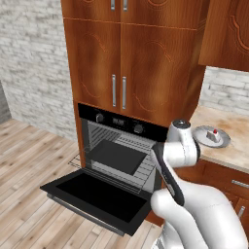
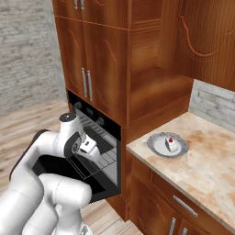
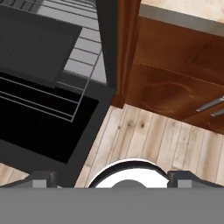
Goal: Take the baked cake out of the oven and place it on the plate for cooling. Then close the oven door.
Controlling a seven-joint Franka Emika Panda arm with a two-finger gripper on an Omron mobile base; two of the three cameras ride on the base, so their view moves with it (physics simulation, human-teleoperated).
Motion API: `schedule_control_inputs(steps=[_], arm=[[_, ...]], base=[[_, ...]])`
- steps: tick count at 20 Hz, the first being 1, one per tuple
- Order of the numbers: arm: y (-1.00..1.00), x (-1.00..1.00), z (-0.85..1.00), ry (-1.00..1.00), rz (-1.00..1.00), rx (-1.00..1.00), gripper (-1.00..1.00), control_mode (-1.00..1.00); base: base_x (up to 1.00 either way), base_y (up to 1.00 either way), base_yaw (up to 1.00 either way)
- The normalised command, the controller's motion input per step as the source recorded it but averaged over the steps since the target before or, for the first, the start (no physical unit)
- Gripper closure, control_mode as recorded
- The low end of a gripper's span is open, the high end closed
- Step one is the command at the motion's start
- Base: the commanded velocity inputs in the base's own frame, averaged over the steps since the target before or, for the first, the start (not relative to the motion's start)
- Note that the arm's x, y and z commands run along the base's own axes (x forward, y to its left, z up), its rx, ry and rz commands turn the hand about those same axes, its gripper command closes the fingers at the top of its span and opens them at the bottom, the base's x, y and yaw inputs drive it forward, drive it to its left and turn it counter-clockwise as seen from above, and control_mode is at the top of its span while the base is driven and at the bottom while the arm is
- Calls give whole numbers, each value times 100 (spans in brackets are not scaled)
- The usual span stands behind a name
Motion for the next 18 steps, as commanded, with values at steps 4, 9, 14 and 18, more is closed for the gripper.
schedule_control_inputs(steps=[4,9,14,18], arm=[[44,12,0,0,-8,-3,-100,-100],[48,10,-1,0,-8,1,-100,-100],[47,8,-5,3,-3,6,-100,-100],[39,4,-12,7,0,11,-100,-100]], base=[[0,0,0],[0,0,0],[0,0,0],[0,0,0]])
